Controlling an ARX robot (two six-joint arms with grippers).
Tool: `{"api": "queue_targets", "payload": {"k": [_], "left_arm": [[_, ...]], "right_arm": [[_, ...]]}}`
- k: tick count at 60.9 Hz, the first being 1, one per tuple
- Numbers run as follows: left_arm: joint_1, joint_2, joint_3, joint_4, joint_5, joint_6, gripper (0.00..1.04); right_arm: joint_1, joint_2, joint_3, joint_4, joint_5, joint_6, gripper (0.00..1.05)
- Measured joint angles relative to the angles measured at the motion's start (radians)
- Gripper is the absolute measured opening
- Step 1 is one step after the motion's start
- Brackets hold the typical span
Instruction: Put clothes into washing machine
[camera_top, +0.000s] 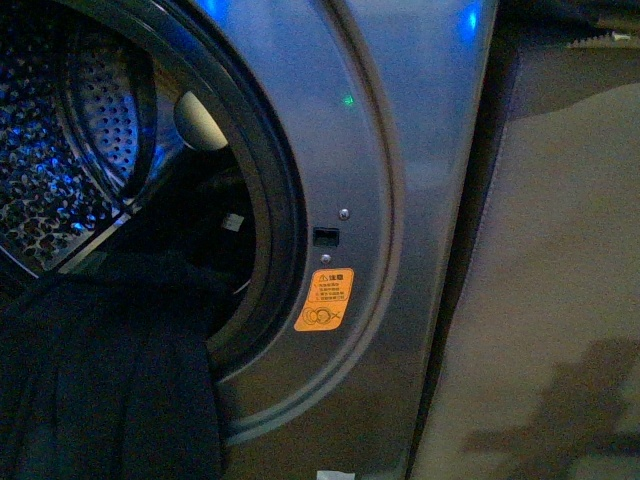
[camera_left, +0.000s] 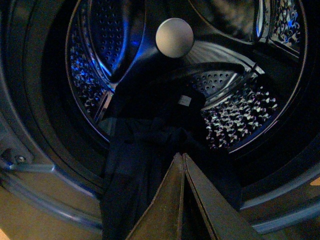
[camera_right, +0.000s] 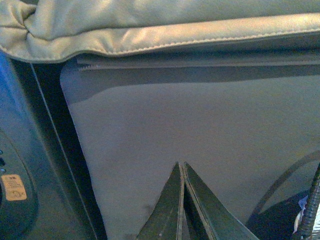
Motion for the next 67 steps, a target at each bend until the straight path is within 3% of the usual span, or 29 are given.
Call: {"api": "queue_targets", "payload": {"k": [10,43,51,67], "left_arm": [[0.0,-0.047,-0.064,0.008,0.001,0.002,0.04],[0.0,-0.455,-0.105,-0.331,0.0,0.003,0.04],[0.0,-0.537,-0.105,-0.407,0.0,0.003,0.04],[0.0,-0.681,-0.105,-0.543,0.0,0.003,0.04]], "right_arm": [[0.0,-0.046,-0.056,0.01,0.0,0.0,0.02],[0.0,-0.178,-0.167,-0.003,0.0,0.0,0.02],[0.0,-0.305,-0.183,-0.137,0.0,0.0,0.02],[0.0,-0.37,-0.229,-0.139,0.0,0.0,0.02]]}}
